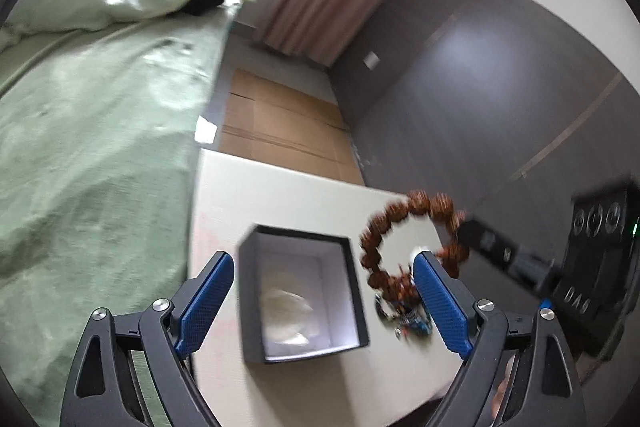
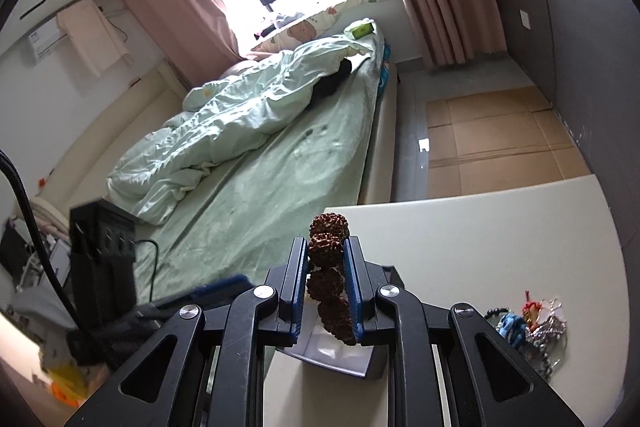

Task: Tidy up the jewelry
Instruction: 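Lower the brown bead bracelet into the box and open the right tool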

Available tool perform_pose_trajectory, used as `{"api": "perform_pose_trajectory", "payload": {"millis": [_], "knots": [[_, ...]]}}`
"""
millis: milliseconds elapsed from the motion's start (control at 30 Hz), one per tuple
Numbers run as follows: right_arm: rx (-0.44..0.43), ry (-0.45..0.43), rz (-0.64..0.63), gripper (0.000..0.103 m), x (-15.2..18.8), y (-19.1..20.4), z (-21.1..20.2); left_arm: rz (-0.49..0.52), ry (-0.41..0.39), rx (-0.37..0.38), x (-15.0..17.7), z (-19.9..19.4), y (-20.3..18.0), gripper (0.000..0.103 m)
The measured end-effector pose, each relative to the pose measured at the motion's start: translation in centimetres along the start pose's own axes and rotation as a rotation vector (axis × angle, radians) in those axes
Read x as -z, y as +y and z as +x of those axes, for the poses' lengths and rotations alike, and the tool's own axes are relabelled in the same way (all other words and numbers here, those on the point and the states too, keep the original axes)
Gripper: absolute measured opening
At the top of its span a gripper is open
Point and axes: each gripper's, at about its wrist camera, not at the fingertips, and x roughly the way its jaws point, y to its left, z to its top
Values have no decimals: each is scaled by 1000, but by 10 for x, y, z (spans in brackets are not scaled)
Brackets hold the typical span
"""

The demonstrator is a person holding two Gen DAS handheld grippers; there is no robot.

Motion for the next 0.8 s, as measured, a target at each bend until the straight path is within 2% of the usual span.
{"api": "perform_pose_trajectory", "payload": {"millis": [200,467,533,567,600,633,800], "knots": [[-8,51,14,20,11,-1,19,-67,-73,-38,-6,-19,20,91],[70,83,0,21,16,-2,38,-69,-76,-45,-7,-20,21,91],[18,130,19,24,19,-3,50,-62,-74,-45,-7,-19,20,91],[-61,185,49,35,22,-4,60,-61,-73,-47,-6,-18,20,91],[-100,225,74,45,23,-7,66,-61,-71,-48,-6,-18,20,91],[-118,250,89,45,25,-9,69,-60,-69,-46,-6,-18,20,91],[-53,194,93,46,22,-22,42,-29,-68,-50,-4,-19,13,91]]}}
